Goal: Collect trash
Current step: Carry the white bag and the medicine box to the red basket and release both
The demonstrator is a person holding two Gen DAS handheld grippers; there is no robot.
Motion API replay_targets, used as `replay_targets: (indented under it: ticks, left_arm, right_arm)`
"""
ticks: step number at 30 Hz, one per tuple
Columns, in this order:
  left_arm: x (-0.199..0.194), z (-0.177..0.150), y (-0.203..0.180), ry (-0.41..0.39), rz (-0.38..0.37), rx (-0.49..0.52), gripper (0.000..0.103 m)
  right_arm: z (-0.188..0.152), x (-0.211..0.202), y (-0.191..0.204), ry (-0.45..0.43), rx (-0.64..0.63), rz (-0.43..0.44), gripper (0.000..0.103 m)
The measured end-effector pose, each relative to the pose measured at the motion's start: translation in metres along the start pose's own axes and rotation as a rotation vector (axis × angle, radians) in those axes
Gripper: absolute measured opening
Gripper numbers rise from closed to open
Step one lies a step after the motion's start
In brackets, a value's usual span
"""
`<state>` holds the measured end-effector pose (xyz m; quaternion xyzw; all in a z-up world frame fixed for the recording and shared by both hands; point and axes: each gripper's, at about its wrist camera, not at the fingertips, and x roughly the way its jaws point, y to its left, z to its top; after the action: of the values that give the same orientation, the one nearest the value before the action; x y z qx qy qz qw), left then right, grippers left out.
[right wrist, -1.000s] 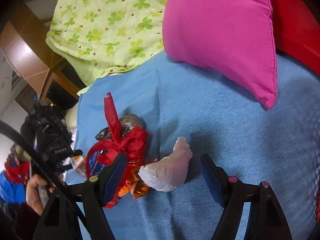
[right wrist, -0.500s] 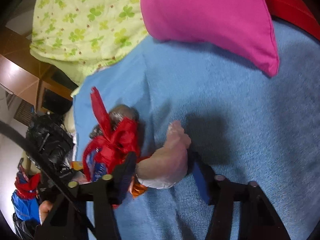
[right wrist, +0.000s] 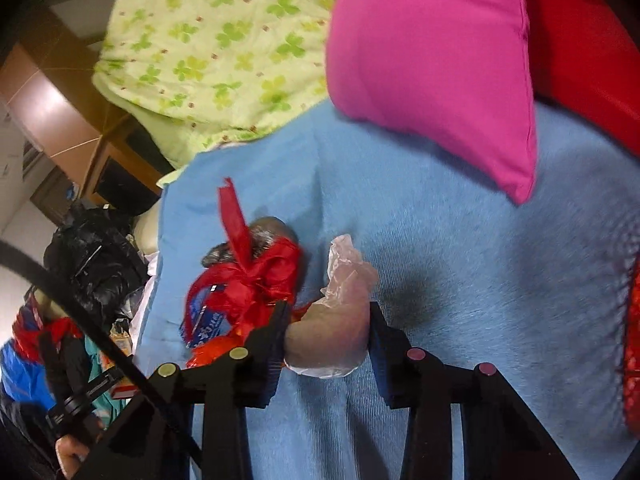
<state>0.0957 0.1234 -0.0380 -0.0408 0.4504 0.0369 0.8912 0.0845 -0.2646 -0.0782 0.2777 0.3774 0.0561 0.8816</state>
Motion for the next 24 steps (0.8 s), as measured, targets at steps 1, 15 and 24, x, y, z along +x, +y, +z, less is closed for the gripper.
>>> replay_targets:
  ticks: [1,15,24]
  left_arm:
    - [-0.010,-0.006,-0.002,-0.014,-0.018,0.006,0.051]
    - [-0.114,-0.069,-0.094,-0.203,-0.098,0.175,0.051]
    - [-0.163,-0.084,-0.158,-0.332,-0.086,0.319,0.051]
  right_arm:
    - [-0.002,-0.008,0.001,-0.013,-0.009,0.011,0.040]
    - [-0.028,-0.121,0.014,-0.211,-0.139,0.088,0.040]
    - [-0.040,-0.172,0.012,-0.328,-0.210,0.019,0.040]
